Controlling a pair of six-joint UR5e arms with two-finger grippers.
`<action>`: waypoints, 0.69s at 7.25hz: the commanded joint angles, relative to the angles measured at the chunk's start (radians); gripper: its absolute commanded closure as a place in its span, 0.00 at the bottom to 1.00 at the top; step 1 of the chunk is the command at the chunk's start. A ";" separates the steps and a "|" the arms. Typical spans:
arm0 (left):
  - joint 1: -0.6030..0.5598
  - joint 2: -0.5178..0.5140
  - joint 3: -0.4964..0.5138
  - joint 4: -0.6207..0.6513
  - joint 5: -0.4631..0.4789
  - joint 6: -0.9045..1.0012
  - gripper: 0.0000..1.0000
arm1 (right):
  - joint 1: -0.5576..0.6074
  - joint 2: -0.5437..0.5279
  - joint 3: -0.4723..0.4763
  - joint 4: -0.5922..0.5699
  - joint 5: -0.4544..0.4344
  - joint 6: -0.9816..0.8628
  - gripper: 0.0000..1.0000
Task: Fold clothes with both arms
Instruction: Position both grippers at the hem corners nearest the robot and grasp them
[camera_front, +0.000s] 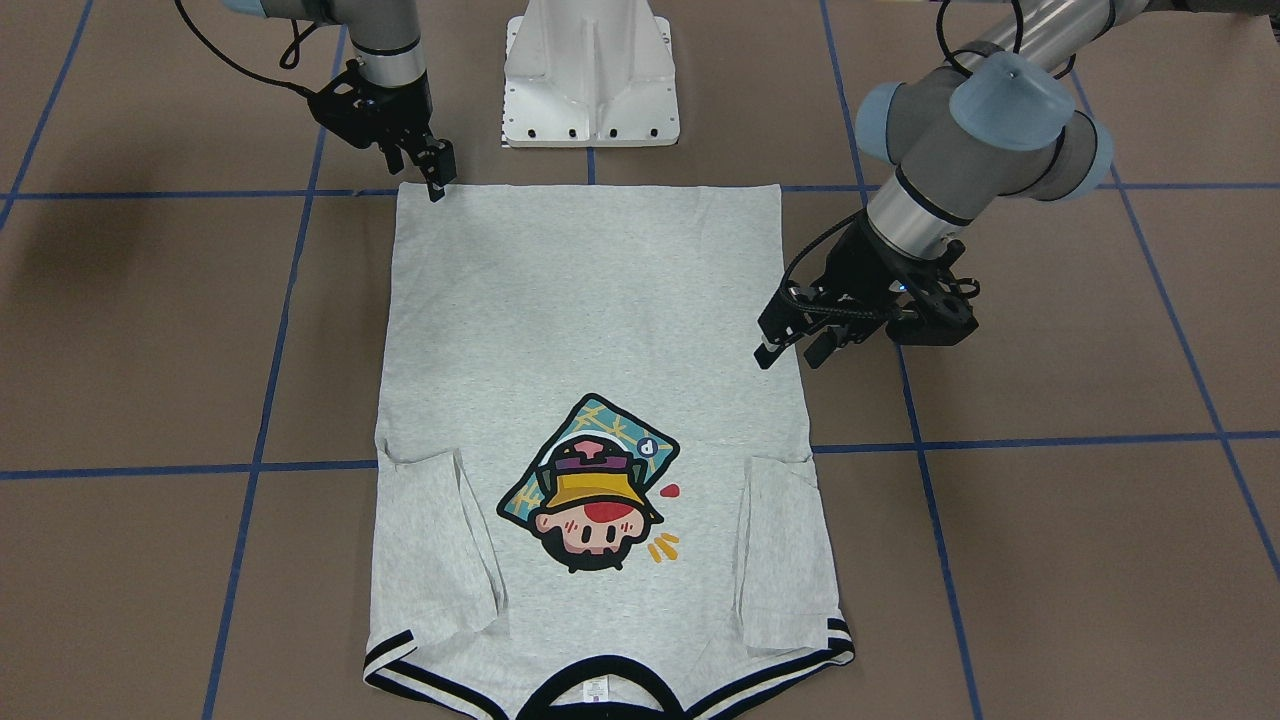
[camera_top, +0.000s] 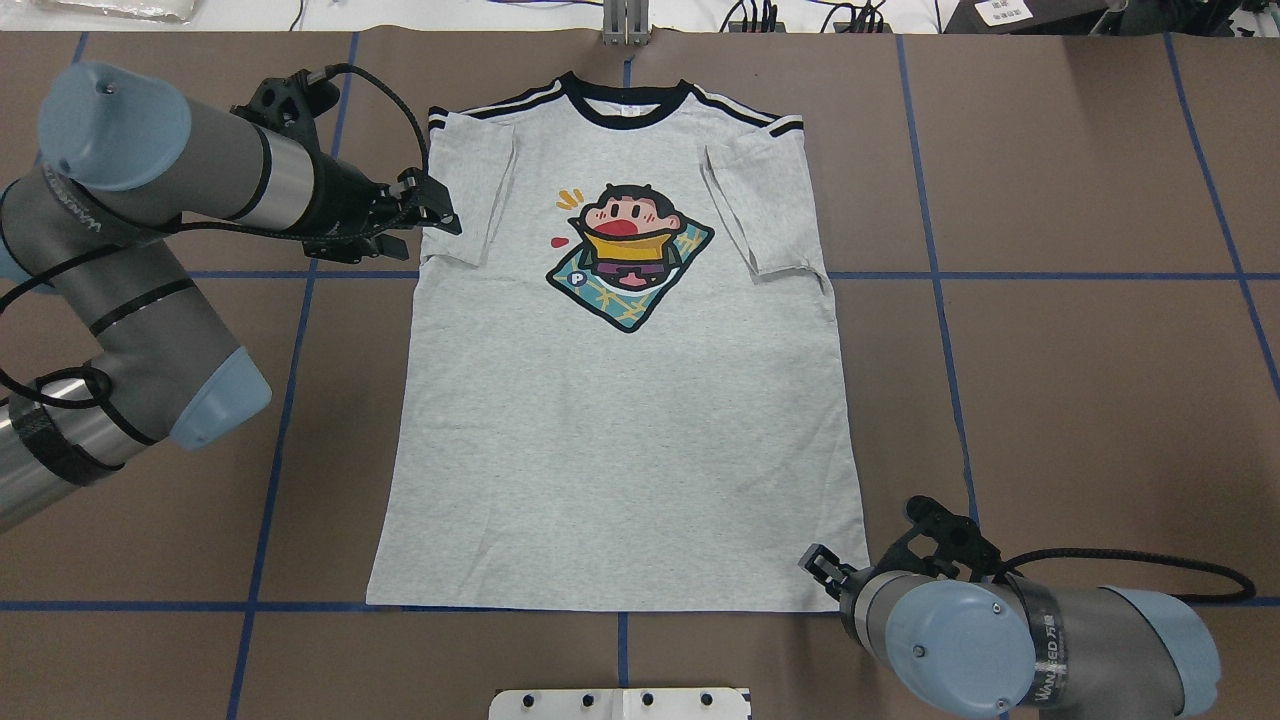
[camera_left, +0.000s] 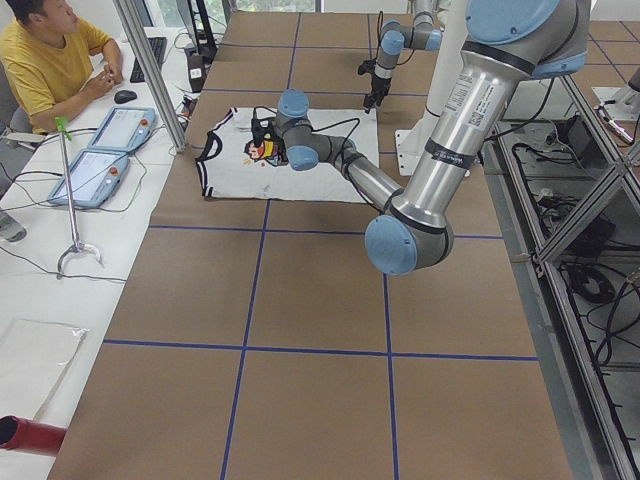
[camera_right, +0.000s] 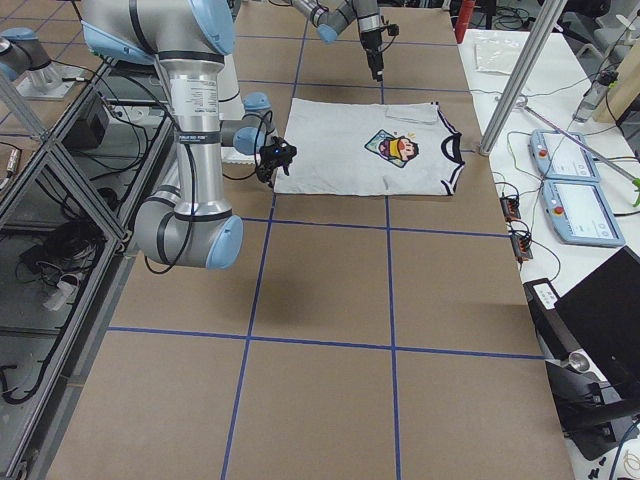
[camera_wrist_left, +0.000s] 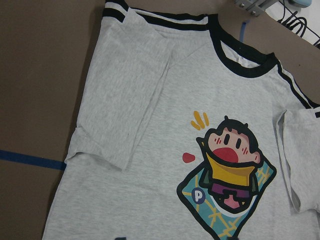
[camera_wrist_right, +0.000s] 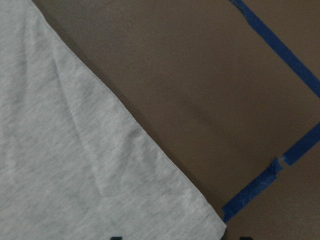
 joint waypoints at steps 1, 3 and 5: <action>0.001 0.000 0.001 0.000 0.001 0.001 0.26 | -0.006 -0.007 -0.006 0.001 0.005 0.000 0.22; 0.002 0.000 -0.001 0.000 0.003 0.001 0.25 | -0.006 -0.022 0.002 0.001 0.008 -0.002 0.26; 0.001 0.002 0.002 0.000 0.003 0.001 0.25 | -0.007 -0.022 -0.004 0.001 0.005 0.000 0.48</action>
